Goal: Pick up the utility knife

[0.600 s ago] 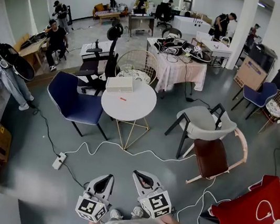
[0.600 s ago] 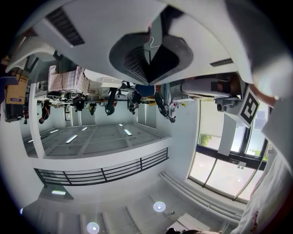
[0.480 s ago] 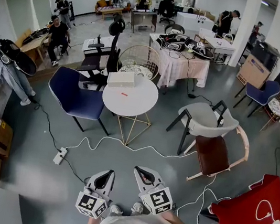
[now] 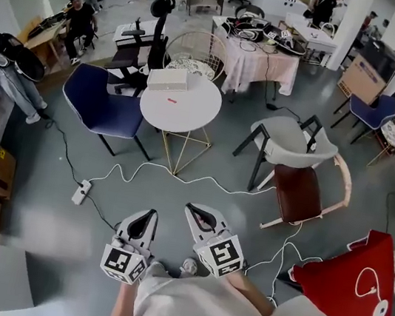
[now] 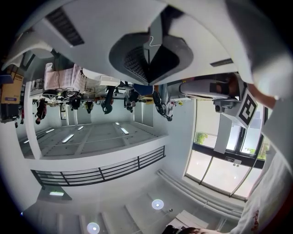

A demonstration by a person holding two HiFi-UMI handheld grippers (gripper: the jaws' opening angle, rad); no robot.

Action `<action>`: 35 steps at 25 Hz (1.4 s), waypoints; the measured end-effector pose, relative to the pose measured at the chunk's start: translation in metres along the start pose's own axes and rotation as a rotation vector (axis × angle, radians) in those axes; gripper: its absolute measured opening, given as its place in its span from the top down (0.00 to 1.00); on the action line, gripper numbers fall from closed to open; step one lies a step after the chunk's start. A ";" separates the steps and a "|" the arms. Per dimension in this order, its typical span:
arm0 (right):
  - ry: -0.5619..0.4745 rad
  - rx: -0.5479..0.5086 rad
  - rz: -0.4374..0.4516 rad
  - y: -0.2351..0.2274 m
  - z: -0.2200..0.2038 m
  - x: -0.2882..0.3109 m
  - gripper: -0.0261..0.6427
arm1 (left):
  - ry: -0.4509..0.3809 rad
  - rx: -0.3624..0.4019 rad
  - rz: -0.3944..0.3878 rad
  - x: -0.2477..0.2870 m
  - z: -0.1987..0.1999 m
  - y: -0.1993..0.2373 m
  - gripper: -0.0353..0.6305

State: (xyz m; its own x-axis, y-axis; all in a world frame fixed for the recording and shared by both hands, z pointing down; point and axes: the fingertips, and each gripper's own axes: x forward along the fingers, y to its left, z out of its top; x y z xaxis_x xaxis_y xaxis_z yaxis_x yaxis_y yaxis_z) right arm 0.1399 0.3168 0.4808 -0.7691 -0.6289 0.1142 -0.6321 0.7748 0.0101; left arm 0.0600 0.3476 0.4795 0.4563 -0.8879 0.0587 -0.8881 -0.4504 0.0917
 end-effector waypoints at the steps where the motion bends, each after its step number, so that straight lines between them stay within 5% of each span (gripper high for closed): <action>1: 0.002 0.001 0.001 -0.001 -0.001 -0.001 0.94 | 0.005 -0.002 0.000 0.001 -0.002 -0.001 0.93; 19: 0.045 0.037 0.024 -0.029 -0.026 0.021 0.94 | 0.037 -0.028 0.030 0.029 -0.019 0.022 0.93; 35: 0.091 0.027 0.031 -0.079 -0.026 0.145 0.94 | 0.036 -0.064 0.009 0.109 -0.018 0.128 0.93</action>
State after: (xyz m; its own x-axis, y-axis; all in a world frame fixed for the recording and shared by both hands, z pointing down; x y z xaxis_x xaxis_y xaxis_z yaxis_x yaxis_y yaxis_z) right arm 0.0803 0.1660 0.5221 -0.7771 -0.5956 0.2035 -0.6117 0.7908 -0.0216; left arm -0.0028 0.1945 0.5157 0.4511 -0.8874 0.0953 -0.8874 -0.4345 0.1541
